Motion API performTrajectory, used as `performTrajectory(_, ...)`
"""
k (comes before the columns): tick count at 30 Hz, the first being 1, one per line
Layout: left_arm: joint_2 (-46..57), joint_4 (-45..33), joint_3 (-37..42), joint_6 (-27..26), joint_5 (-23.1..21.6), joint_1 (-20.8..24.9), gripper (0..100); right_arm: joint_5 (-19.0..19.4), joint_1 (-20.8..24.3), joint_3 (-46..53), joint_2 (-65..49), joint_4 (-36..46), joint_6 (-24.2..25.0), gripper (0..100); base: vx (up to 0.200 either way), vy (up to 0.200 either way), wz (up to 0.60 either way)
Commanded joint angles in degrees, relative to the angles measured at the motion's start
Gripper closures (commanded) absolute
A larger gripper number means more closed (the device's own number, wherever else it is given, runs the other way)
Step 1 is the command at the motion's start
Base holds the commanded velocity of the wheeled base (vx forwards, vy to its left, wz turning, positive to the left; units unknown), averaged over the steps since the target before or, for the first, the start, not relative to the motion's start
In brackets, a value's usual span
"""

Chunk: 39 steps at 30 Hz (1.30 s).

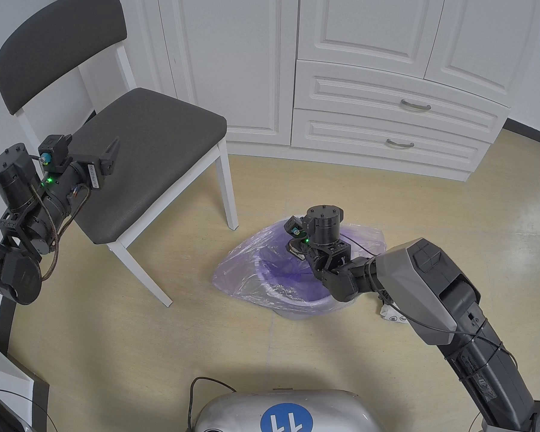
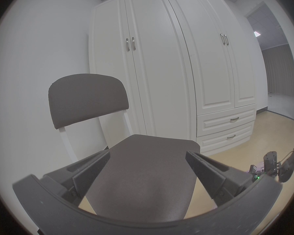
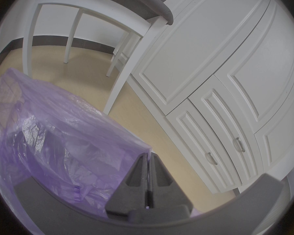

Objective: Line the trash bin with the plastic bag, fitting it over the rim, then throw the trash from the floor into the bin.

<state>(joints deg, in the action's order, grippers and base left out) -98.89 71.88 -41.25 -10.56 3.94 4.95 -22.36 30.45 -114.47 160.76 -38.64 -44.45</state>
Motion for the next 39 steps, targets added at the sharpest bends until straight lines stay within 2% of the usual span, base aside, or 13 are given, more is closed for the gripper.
performTrajectory(1,-0.1,0.0,0.0,0.0,0.0,0.1,0,0.0,0.0,-0.1,-0.9,0.2,0.0,100,0.0,0.0,0.0)
performTrajectory(10,0.5,0.0,0.8,0.0,0.1,-0.1,0,-0.1,0.4,-0.1,-2.3,-2.6,0.8,100,0.0,0.0,0.0)
performTrajectory(19,0.7,0.0,0.9,-0.1,0.1,0.1,0,-4.6,0.5,-0.1,-0.3,-10.7,0.9,100,0.0,0.0,0.0)
performTrajectory(22,0.8,0.0,1.3,-1.0,0.1,0.0,0,-7.3,0.4,-0.1,3.9,-19.8,0.8,100,0.0,0.0,0.0)
performTrajectory(29,0.4,1.3,1.6,-1.5,0.2,0.1,0,-9.5,1.2,-0.1,4.8,-29.1,1.0,100,0.0,0.0,0.0)
performTrajectory(39,0.0,1.3,1.5,-1.5,0.2,0.4,0,-9.4,1.5,-0.1,2.0,-29.0,1.4,100,0.0,0.0,0.0)
